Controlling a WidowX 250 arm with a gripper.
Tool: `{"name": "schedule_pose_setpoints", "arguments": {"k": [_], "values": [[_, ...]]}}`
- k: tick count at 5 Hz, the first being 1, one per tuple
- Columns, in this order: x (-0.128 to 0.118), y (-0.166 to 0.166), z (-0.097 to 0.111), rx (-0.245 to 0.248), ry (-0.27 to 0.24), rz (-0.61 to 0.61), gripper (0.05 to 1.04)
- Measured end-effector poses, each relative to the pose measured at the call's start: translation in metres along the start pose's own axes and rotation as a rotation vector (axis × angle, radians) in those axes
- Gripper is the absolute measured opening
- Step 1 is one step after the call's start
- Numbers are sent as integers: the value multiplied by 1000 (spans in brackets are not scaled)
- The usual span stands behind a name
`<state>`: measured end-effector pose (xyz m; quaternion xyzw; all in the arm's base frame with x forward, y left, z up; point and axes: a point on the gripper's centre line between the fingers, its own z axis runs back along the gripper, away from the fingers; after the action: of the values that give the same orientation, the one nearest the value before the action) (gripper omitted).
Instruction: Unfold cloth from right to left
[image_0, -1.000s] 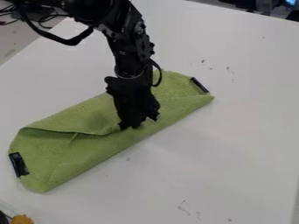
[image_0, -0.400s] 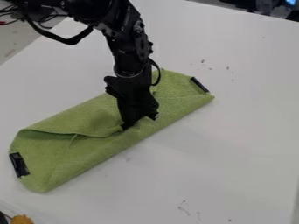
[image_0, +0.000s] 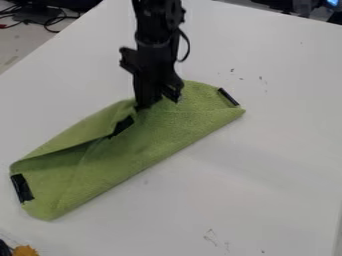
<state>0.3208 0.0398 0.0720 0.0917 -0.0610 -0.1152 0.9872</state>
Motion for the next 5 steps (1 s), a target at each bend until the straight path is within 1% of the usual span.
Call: {"name": "schedule_pose_setpoints", "arguments": {"k": [1,2,3,4,5], "values": [[12,34,6,1,-39,27,54],[17,66,-23,-48,-47,31,54],[17,92,-54,-88,-44,50,54],[17,103,-74,-127,-46,66,54],[21,110,-82,-133,-55,61,54]]}}
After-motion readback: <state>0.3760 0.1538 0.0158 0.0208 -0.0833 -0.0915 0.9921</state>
